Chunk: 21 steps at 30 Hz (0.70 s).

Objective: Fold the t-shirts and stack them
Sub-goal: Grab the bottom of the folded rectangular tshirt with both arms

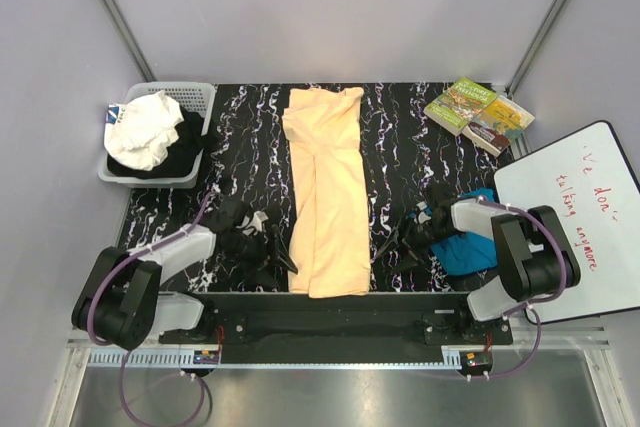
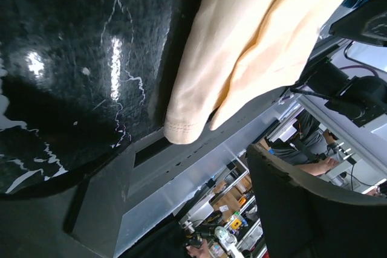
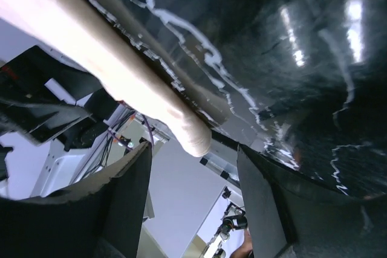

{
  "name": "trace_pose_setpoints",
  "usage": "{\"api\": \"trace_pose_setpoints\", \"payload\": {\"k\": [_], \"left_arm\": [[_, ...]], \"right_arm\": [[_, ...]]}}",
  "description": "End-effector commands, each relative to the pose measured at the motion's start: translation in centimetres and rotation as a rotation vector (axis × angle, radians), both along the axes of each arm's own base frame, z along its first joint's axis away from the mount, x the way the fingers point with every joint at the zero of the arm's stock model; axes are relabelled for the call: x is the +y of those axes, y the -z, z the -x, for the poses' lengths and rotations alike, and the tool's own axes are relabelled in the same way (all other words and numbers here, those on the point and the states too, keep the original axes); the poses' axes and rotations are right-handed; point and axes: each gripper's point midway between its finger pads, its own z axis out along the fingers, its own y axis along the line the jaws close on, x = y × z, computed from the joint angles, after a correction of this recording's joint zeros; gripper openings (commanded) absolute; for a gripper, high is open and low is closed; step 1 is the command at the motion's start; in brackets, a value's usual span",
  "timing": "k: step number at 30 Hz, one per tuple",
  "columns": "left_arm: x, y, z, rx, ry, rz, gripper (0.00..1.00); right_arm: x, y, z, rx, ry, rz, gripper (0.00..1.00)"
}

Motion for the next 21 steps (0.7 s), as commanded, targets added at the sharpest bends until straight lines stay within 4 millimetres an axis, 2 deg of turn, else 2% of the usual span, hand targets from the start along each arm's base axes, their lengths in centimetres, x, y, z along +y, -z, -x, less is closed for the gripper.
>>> {"api": "trace_pose_setpoints", "payload": {"k": [1, 6, 8, 16, 21], "left_arm": [[-1.7, 0.3, 0.0, -0.039, -0.039, 0.032, 0.78], [-3.7, 1.3, 0.5, -0.059, -0.007, -0.005, 0.78], [-4.1, 1.5, 0.0, -0.077, -0.010, -0.015, 0.77], [-4.4, 3.0, -1.1, -0.089, -0.014, -0.074, 0.68], [-4.2, 3.7, -1.8, -0.097, -0.028, -0.113, 0.66]], "right_arm": [[1.4, -1.6, 0.6, -0.035, 0.022, -0.096, 0.67], [2.5, -0.9, 2.0, -0.053, 0.027, -0.102, 0.67], [3.4, -0.6, 2.8, -0.041, 0.010, -0.097, 0.67], [5.3, 1.6, 3.8, -0.015, -0.051, -0.053, 0.62], [6.2, 1.6, 4.3, 0.007, -0.090, -0.041, 0.59]]}}
